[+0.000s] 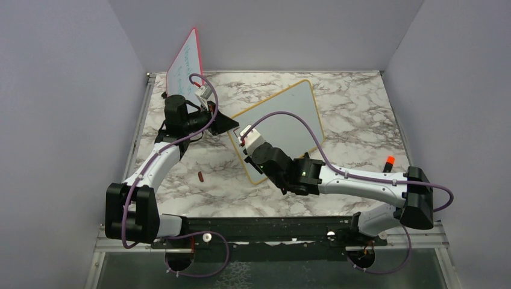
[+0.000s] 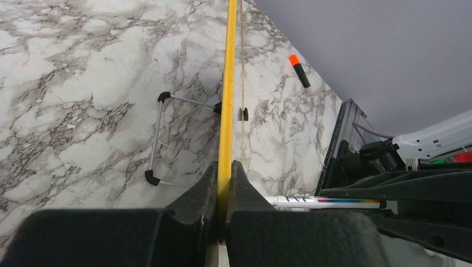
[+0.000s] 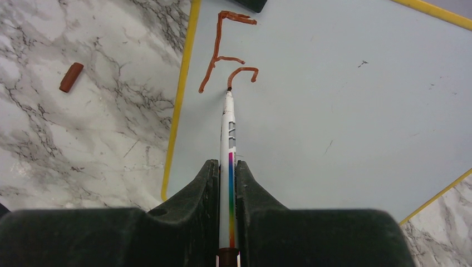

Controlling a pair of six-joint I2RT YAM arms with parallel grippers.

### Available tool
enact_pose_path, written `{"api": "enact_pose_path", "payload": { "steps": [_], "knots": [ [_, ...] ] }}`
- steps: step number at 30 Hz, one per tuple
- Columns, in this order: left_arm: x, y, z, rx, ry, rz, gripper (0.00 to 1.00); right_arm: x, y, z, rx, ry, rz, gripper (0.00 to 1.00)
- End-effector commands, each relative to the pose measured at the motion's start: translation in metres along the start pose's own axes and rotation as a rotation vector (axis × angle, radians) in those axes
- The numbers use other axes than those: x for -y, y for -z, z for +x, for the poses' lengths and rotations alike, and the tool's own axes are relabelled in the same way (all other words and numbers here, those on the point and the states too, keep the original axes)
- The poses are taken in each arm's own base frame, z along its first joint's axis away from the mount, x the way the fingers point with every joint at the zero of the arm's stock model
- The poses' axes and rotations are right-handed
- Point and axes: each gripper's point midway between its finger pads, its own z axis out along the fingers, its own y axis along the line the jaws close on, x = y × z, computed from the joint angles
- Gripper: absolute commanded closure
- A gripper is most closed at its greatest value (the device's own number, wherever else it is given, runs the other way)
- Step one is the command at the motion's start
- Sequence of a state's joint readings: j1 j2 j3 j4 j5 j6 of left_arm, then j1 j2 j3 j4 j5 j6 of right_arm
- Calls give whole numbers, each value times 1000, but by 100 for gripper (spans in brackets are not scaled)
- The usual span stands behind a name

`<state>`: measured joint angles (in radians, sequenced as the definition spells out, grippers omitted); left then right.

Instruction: Write a sentence on the whiteboard

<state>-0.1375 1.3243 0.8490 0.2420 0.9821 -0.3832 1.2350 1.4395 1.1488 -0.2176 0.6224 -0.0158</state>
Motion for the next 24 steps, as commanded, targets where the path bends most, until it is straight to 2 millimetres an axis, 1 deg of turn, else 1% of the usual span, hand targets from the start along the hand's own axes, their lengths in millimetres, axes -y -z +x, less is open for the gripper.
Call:
{"api": "enact_pose_path", "payload": {
  "steps": [1, 13, 24],
  "knots": [
    [2, -4, 22, -69, 35, 23, 100, 4, 1, 7, -36, 18, 9, 99],
    [3, -5, 22, -70, 35, 26, 100, 8, 2, 6, -36, 26, 25, 99],
    [4, -5, 23, -73, 32, 29, 100, 17, 4, 4, -25, 27, 56, 99]
  ]
}}
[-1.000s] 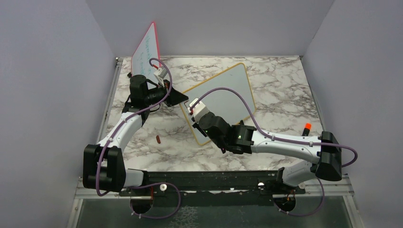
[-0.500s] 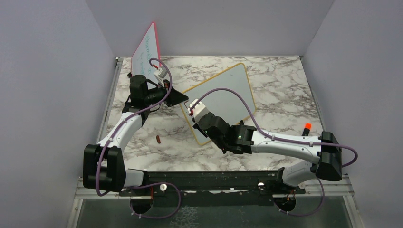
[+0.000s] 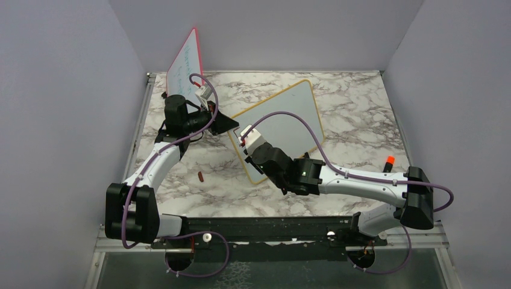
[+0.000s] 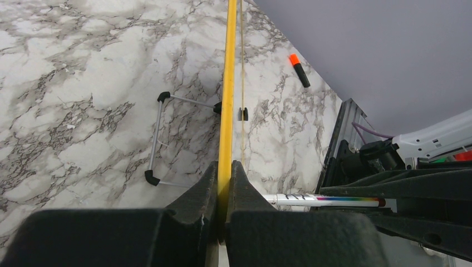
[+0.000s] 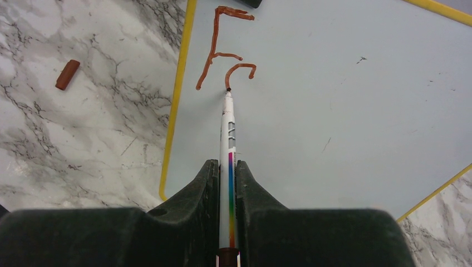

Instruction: Write a sentence on the whiteboard

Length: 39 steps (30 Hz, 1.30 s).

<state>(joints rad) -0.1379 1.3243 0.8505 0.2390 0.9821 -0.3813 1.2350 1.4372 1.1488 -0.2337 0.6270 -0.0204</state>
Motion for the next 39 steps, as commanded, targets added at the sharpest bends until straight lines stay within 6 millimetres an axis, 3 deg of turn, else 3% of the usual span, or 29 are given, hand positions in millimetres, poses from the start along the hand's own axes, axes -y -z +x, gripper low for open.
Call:
{"api": "enact_pose_path", "payload": {
  "steps": [1, 24, 39],
  "knots": [
    [3, -5, 23, -73, 34, 29, 100, 15, 2, 1, -13, 14, 52, 99],
    [3, -5, 24, -79, 31, 24, 100, 23, 0, 0, -7, 4, 77, 99],
    [3, -5, 24, -79, 29, 25, 100, 31, 3, -15, 57, -33, 91, 99]
  ]
}}
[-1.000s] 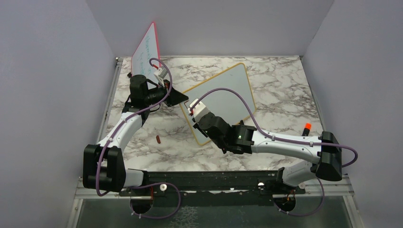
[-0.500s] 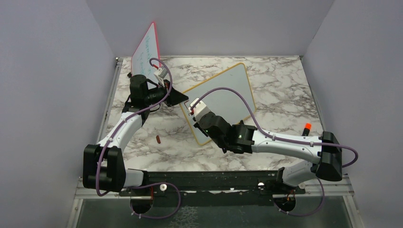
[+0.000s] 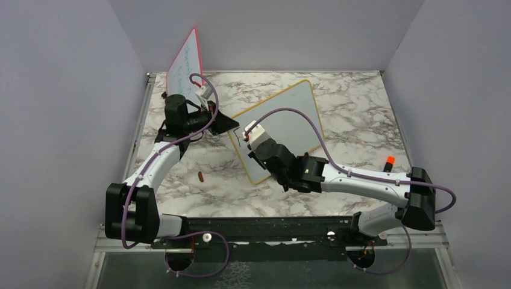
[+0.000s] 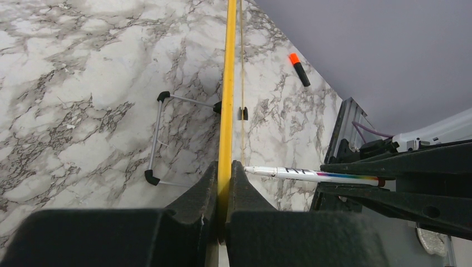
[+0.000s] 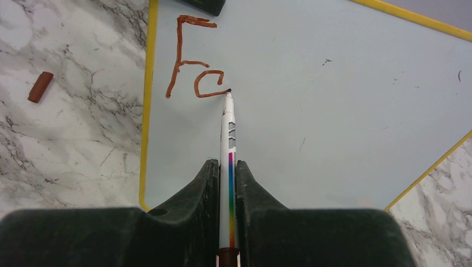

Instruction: Write a sentence on the whiteboard

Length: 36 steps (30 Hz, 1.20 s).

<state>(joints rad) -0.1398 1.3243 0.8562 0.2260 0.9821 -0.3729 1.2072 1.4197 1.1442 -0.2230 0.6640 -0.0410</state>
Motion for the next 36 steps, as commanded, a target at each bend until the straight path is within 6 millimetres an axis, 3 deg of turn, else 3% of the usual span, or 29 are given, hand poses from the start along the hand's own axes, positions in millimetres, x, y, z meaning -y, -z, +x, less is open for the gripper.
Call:
{"api": "enact_pose_path", "payload": {
  "steps": [1, 17, 36],
  "knots": [
    [2, -5, 24, -75, 32, 25, 100, 10, 3, -13, 51, -31, 26, 99],
    [2, -5, 23, -74, 33, 23, 100, 2, 1, -24, 80, -37, -13, 99],
    [2, -5, 23, -74, 30, 19, 100, -2, 2, 11, -23, -6, -28, 99]
  ]
}}
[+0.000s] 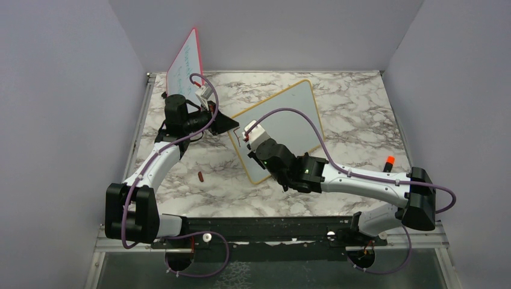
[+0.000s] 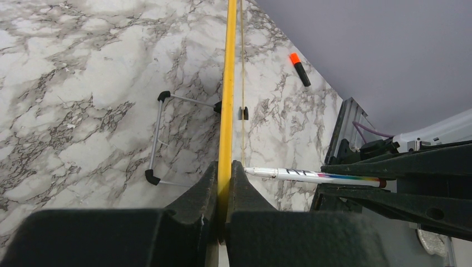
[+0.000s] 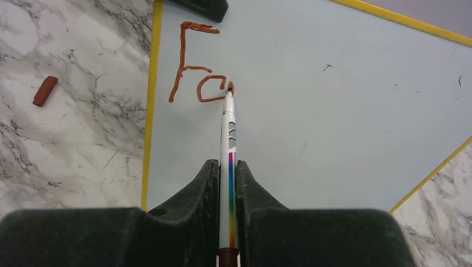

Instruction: Write a sentence on the whiteboard

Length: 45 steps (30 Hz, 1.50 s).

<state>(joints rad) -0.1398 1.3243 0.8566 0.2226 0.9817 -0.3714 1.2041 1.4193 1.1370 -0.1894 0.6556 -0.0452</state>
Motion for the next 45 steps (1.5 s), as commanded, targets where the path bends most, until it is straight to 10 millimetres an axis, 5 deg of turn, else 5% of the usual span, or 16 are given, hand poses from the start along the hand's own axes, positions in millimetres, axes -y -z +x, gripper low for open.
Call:
{"api": "enact_pose_path", "payload": {
  "steps": [1, 14, 27, 45],
  "knots": [
    [2, -5, 23, -72, 29, 20, 100, 0, 5, 16, -46, 7, -23, 99],
    [2, -5, 23, -74, 29, 18, 100, 5, 7, 21, -57, 12, 2, 99],
    [1, -5, 23, -74, 26, 14, 100, 23, 20, -9, 63, -52, 31, 99],
    [2, -5, 23, -76, 26, 19, 100, 19, 3, -21, 96, -73, -11, 99]
  ]
}}
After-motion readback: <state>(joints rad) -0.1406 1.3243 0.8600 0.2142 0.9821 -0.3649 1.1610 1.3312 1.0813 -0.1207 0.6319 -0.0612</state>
